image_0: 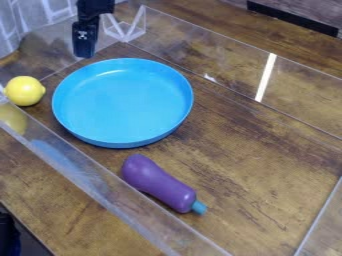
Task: Remove the lemon from the blue tray and put it on the table
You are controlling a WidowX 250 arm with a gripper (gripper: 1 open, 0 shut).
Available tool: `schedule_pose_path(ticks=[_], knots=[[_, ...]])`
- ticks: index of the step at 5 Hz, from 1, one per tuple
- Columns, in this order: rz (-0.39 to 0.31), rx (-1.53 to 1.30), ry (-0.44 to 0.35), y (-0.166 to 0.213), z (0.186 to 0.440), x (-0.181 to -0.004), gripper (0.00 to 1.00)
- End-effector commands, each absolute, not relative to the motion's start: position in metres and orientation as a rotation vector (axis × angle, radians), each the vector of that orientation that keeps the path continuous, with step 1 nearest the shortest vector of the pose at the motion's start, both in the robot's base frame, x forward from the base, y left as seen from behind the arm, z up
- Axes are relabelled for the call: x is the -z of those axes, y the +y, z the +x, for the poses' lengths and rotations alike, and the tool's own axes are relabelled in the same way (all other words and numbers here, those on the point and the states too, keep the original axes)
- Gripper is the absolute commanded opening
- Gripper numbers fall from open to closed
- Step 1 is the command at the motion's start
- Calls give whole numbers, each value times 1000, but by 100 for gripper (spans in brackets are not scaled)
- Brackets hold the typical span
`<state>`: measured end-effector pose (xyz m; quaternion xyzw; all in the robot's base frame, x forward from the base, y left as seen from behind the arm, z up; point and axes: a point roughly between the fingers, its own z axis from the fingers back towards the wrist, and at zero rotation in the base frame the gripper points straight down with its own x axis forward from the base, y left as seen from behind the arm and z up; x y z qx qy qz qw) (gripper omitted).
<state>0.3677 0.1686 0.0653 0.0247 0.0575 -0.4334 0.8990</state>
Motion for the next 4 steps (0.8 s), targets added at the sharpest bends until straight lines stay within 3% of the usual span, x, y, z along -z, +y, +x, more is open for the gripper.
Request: schedule_pose_path(ticks=[1, 2, 3, 4], knots=[[112, 872, 80, 181, 386, -86, 100], [118, 842, 87, 185, 395, -83, 100], [126, 785, 100, 189, 395, -88, 0], [129, 794, 88, 194, 408, -94, 100]])
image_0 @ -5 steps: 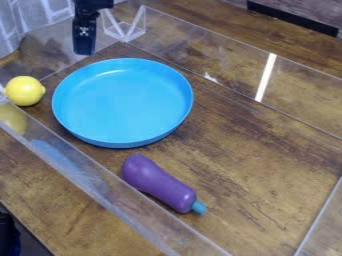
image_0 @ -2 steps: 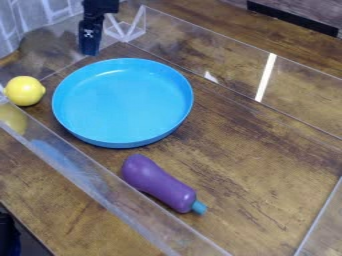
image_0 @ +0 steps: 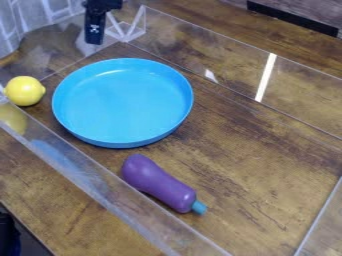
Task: Remove the lemon from the blue tray and put it on the table
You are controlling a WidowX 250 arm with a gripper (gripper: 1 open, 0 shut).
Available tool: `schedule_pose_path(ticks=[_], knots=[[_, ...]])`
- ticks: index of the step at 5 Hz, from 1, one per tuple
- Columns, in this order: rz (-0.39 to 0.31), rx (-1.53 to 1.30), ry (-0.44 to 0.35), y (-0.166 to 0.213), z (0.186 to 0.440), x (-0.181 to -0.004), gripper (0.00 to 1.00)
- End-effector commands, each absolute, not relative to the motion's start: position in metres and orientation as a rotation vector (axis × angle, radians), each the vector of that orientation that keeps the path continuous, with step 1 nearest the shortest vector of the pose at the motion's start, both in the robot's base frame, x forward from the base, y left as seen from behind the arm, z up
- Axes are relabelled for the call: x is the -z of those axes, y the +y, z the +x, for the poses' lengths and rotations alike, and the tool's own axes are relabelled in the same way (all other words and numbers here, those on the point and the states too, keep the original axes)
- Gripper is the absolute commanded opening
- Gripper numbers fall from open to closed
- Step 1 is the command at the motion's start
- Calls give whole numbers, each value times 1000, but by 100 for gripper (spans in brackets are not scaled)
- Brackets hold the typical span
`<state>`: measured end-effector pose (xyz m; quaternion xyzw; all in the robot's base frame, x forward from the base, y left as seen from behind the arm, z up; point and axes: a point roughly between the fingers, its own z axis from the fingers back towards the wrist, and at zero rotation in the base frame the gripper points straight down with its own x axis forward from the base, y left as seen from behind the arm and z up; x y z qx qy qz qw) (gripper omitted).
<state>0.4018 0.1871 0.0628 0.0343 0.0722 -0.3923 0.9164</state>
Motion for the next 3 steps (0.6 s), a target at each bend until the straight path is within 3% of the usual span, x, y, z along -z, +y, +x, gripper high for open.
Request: schedule_pose_path(ticks=[1, 2, 3], knots=[[133, 892, 69, 193, 412, -100, 100], [132, 986, 57, 193, 414, -105, 100], [132, 1009, 56, 194, 410, -95, 100]])
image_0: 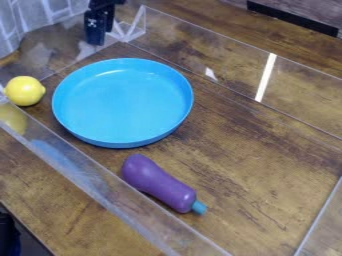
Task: Remove the lemon from the blue tray and put it on the table
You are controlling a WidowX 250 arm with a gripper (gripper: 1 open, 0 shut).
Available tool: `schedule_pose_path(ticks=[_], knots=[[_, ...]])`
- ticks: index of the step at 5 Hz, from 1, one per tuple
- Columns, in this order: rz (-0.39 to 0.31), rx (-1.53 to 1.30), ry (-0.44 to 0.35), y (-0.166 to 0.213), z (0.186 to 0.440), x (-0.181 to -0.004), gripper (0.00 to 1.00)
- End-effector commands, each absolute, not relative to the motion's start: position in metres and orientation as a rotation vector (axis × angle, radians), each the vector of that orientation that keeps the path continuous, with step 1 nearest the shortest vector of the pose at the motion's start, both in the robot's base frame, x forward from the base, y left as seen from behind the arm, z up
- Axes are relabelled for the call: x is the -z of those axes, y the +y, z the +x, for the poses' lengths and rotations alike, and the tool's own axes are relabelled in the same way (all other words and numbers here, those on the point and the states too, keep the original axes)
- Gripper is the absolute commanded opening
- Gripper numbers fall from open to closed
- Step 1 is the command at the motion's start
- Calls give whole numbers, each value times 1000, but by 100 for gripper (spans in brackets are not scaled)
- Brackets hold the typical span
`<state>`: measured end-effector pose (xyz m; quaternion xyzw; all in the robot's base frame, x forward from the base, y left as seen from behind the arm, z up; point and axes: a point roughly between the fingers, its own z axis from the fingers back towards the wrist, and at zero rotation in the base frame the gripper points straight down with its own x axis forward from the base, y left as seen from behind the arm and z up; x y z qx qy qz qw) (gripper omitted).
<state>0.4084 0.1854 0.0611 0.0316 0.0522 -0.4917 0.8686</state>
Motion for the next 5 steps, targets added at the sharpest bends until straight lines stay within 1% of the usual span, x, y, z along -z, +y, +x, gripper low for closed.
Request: schedule_pose_path(ticks=[1, 2, 3, 5], knots=[[132, 1034, 53, 196, 408, -87, 100], [139, 1063, 45, 199, 416, -71, 100], [140, 1099, 35, 200, 422, -51, 100], [132, 1084, 29, 202, 424, -35, 100]])
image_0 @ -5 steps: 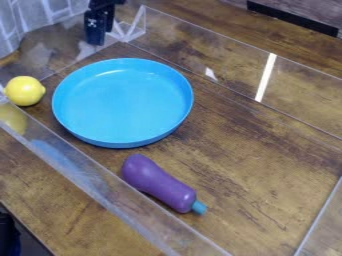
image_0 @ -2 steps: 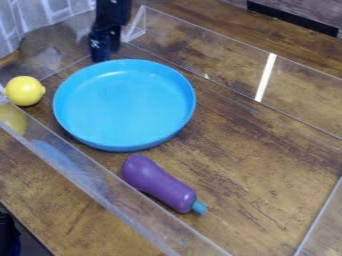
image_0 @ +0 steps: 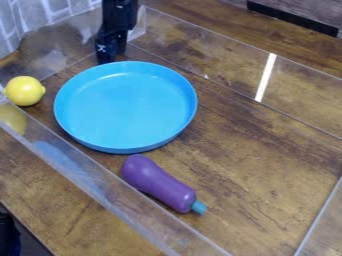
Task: Remove the lemon from the blue tray and put it on the table
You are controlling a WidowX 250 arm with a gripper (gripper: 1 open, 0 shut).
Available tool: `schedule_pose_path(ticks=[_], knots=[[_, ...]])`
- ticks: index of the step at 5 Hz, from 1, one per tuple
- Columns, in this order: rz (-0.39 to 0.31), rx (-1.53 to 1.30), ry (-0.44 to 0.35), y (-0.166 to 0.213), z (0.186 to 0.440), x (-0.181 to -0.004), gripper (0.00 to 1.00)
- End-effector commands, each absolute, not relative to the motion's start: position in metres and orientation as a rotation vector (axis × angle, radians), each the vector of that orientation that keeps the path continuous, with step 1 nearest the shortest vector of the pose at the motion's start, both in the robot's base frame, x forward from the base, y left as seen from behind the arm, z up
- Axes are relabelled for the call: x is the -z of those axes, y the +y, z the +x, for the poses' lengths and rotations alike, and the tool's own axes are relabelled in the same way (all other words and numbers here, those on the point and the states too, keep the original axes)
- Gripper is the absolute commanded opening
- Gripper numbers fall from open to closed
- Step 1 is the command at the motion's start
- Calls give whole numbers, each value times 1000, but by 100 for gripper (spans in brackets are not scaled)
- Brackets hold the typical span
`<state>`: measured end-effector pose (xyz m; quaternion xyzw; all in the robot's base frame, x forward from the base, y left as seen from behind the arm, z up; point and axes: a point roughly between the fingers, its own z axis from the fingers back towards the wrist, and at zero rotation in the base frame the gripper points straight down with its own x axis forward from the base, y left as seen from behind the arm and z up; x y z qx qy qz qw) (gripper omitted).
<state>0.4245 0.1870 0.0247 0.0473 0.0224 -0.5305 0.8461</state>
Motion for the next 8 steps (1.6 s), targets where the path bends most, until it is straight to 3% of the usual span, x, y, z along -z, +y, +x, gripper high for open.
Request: schedule_pose_path(ticks=[1, 4, 6, 8], knots=[[124, 1053, 33, 202, 424, -29, 100], [111, 1238, 29, 200, 415, -38, 100], [98, 1291, 32, 200, 397, -32, 100], [92, 1382, 38, 200, 405, -27, 100]])
